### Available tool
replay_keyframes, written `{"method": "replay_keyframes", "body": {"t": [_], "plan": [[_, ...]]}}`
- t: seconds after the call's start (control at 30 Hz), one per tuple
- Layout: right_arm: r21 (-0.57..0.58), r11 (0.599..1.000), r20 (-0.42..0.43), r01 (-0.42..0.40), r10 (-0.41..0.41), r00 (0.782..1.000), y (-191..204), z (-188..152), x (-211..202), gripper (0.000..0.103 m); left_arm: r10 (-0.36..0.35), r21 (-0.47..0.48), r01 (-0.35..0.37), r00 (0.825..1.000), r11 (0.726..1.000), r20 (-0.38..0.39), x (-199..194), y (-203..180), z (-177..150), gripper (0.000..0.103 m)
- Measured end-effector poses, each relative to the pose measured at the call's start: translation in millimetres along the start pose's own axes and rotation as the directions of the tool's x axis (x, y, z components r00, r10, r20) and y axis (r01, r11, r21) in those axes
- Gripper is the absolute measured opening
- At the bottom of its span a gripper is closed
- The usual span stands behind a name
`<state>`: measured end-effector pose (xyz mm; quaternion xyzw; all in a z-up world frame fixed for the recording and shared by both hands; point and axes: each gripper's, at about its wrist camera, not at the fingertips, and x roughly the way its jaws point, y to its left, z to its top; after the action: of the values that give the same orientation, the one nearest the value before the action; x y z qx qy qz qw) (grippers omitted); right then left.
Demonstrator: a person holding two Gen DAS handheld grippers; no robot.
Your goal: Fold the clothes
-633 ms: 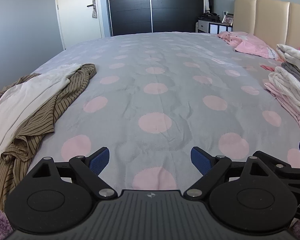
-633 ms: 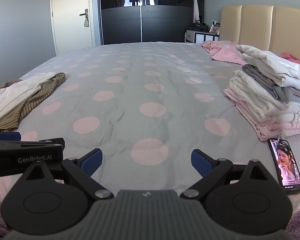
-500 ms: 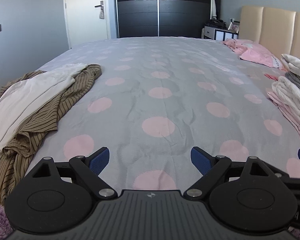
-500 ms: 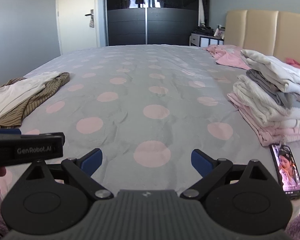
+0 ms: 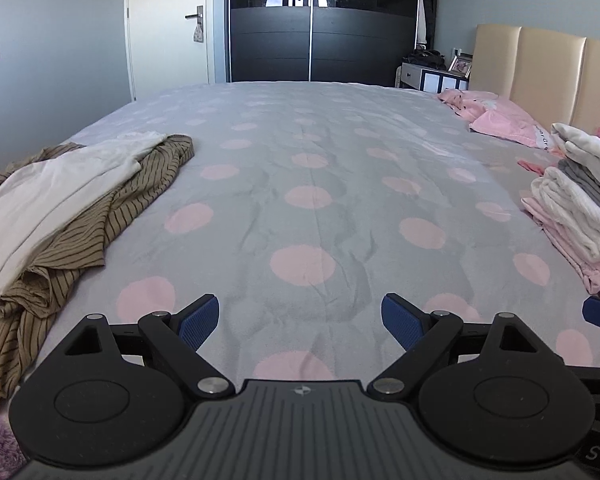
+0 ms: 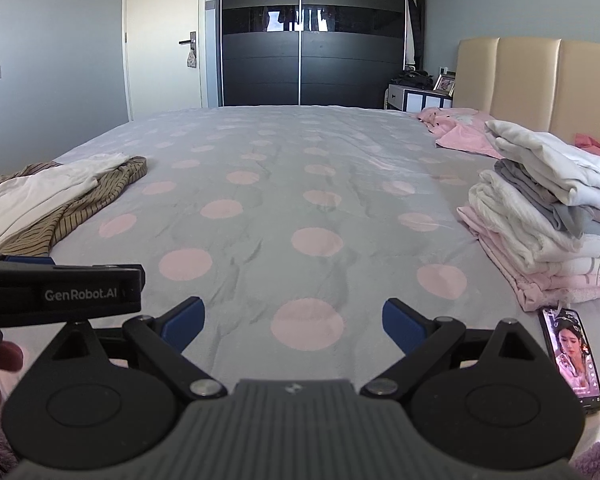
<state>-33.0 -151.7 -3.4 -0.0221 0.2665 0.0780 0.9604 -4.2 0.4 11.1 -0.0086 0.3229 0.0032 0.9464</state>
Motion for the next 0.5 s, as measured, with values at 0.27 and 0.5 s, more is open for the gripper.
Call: {"method": "replay_keyframes", "body": {"t": [0.27,0.5], "plan": [[0.015,1.000,0.000,0.005,-0.005,1.000,-3.1,-1.0,2.9,0.097,-0.006,0.000,0.006,1.000,1.000,0.015,-3.1,-1.8,-1.5,0.089],[0.023,1.000,-0.003,-0.005,0.006,1.000,-5.1,-1.7,2.8,0.097,-0.064,-0.038,0.063,0.998,0.997,-0.015,-0.2,6.1,-0.6,0.089]]}}
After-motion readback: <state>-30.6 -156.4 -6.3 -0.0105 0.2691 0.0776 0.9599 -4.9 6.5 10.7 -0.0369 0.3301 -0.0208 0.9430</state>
